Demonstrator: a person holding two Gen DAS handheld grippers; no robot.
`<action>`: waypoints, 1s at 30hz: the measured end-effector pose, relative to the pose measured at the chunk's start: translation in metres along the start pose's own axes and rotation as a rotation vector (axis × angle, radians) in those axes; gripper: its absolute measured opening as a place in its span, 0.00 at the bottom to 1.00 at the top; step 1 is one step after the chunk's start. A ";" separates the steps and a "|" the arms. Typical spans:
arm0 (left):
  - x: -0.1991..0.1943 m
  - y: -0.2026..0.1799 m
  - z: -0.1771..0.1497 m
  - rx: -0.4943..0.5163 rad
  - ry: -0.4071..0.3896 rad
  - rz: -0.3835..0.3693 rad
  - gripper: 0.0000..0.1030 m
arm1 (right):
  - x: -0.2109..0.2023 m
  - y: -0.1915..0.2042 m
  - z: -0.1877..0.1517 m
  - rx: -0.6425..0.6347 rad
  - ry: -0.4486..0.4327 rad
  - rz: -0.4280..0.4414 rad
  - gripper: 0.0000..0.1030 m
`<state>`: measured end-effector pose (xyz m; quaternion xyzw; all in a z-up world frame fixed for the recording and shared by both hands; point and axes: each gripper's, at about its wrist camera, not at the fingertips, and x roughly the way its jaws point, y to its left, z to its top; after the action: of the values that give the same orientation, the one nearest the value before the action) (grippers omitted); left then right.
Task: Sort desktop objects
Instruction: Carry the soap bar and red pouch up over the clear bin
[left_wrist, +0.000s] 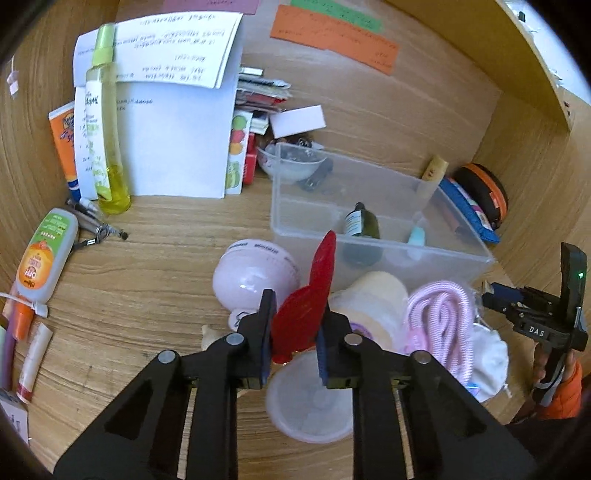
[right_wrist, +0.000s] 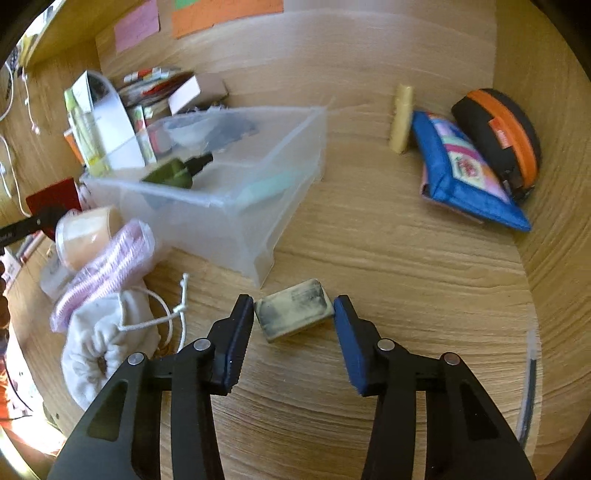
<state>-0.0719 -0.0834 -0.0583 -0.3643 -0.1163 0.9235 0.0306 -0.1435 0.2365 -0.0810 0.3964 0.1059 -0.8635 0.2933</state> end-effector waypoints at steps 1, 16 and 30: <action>-0.001 -0.001 0.001 -0.004 -0.001 -0.010 0.16 | -0.004 0.000 0.001 0.001 -0.010 -0.002 0.40; 0.004 0.010 0.012 -0.058 0.071 -0.139 0.09 | -0.041 0.012 0.026 -0.016 -0.133 0.041 0.40; 0.012 0.025 0.012 -0.158 0.097 -0.266 0.04 | -0.045 0.034 0.035 -0.058 -0.161 0.105 0.40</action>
<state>-0.0884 -0.1080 -0.0632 -0.3914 -0.2339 0.8806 0.1293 -0.1217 0.2135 -0.0226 0.3219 0.0858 -0.8726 0.3572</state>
